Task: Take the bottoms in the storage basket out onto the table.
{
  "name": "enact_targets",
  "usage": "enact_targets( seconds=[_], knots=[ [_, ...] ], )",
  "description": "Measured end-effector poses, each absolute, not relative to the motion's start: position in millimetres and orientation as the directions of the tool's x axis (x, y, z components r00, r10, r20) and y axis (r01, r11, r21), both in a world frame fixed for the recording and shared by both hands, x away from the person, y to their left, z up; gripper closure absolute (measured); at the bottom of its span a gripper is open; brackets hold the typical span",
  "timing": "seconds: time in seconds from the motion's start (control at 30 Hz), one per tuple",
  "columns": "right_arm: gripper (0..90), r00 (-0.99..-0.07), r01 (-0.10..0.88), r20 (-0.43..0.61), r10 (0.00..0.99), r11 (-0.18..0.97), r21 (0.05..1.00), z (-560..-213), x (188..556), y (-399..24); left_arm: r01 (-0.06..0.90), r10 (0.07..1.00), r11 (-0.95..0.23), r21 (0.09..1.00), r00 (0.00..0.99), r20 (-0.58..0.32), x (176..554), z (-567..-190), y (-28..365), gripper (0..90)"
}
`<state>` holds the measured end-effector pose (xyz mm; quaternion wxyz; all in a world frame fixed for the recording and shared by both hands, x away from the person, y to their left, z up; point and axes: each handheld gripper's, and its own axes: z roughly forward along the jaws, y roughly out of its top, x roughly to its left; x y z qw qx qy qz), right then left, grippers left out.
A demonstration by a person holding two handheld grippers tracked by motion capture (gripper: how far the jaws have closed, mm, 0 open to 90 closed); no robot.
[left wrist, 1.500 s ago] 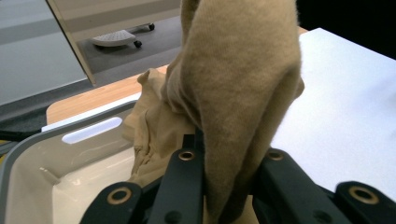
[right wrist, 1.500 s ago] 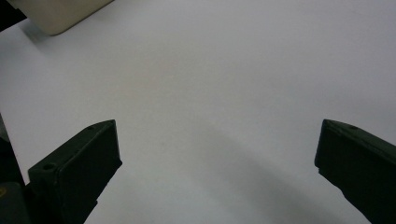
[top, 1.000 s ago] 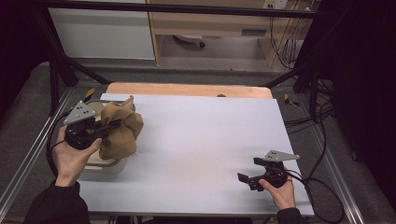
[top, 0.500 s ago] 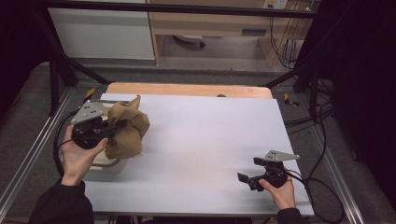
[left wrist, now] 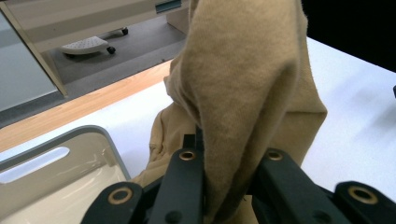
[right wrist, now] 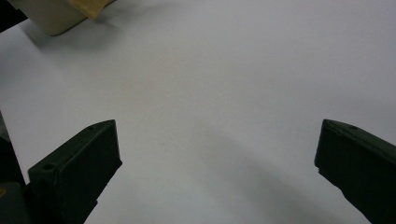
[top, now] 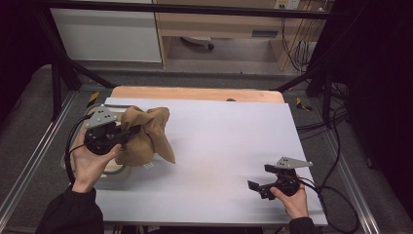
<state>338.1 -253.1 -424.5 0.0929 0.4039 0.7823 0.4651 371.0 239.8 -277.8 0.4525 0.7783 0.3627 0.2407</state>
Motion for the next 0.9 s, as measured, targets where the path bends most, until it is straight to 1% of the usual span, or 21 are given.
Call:
enact_targets(
  seconds=[0.9],
  knots=[
    [0.6,-0.656,0.546,0.230,0.719,0.241,0.803,-424,338,-253,0.347,0.753,-0.348,0.871,0.657,0.039,377,-285,214,83.9]
  ],
)
